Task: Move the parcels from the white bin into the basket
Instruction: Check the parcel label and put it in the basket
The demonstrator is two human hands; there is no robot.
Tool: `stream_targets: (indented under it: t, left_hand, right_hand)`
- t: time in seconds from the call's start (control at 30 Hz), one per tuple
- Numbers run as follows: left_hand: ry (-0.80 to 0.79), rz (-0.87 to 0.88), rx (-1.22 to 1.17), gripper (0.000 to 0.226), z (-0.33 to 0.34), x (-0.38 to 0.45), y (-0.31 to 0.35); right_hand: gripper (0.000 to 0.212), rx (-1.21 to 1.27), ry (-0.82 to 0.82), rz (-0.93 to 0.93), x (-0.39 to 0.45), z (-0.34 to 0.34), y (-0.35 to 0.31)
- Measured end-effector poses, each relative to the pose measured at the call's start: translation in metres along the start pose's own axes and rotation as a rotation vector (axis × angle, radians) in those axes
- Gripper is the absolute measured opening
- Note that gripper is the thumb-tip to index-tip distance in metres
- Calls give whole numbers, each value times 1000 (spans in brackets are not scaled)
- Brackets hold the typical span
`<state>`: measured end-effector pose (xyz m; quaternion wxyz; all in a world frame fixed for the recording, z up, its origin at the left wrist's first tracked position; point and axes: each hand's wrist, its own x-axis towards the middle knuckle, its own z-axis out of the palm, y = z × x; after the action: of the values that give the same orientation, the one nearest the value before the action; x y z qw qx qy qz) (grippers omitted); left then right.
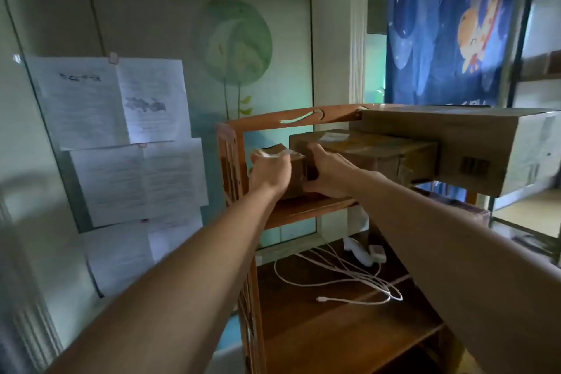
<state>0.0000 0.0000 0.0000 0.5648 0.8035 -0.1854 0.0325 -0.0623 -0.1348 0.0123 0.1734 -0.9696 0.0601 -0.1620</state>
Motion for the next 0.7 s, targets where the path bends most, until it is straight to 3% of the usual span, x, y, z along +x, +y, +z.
stream_targets:
  t: [0.07, 0.13, 0.33, 0.5, 0.7]
  left_hand:
    - [2, -9, -42, 81, 4, 7, 0]
    - [14, -35, -53, 67, 10, 19, -5]
    - [9, -116, -58, 62, 32, 37, -12]
    - [11, -5, -95, 57, 30, 30, 14]
    - [67, 190, -129, 57, 6, 23, 91]
  right_hand:
    - [91, 69, 16, 57, 11, 8, 3]
    - [94, 143, 23, 117, 17, 16, 3]
    - [42, 346, 131, 182, 29, 36, 3]
    - [32, 304, 265, 149, 19, 8, 2]
    - [35, 323, 463, 66, 13, -57, -24]
